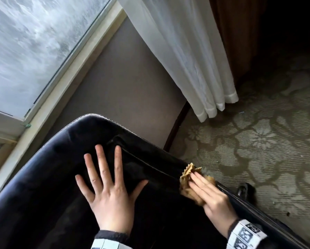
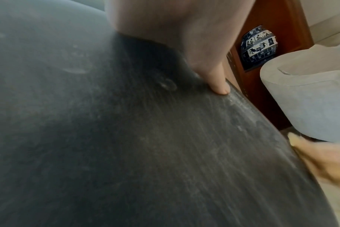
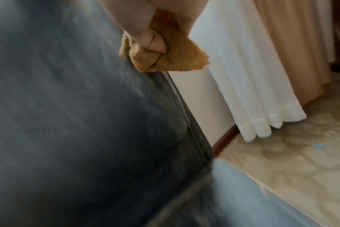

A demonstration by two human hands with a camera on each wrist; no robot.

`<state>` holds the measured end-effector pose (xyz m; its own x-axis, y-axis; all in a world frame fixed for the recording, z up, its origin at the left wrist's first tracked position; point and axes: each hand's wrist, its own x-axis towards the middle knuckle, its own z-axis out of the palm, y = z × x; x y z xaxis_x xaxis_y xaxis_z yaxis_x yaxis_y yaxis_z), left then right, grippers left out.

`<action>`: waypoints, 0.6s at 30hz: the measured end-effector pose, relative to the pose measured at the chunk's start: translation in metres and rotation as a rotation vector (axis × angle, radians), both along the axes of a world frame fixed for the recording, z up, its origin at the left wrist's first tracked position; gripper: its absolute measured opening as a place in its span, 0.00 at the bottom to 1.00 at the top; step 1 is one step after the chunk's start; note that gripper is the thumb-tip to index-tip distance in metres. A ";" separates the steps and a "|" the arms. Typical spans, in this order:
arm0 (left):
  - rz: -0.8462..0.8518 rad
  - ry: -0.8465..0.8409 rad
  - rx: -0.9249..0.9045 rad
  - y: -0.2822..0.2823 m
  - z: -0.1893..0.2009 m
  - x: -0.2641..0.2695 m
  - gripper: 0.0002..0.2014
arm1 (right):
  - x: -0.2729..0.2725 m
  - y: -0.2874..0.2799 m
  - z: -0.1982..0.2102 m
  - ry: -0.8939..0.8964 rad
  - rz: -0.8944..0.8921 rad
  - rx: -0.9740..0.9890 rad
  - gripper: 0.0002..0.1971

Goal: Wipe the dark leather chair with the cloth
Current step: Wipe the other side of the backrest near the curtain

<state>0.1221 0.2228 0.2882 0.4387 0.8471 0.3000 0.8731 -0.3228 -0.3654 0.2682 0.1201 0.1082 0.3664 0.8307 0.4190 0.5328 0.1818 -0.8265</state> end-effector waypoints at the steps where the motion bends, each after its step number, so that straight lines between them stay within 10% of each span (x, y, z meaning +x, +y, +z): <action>1: -0.002 -0.002 0.007 0.000 -0.001 0.000 0.52 | 0.000 0.006 0.017 0.028 -0.060 0.062 0.28; 7: -0.014 -0.021 0.025 0.001 -0.004 -0.002 0.49 | -0.038 0.085 0.122 -0.078 -0.028 0.384 0.14; 18: 0.032 -0.003 0.036 0.010 -0.006 -0.005 0.51 | -0.018 0.030 0.025 -0.104 -0.032 0.041 0.22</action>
<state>0.1167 0.2325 0.2824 0.4101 0.8496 0.3316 0.8841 -0.2812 -0.3731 0.2506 0.1498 0.1334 0.3449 0.8009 0.4896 0.6214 0.1961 -0.7586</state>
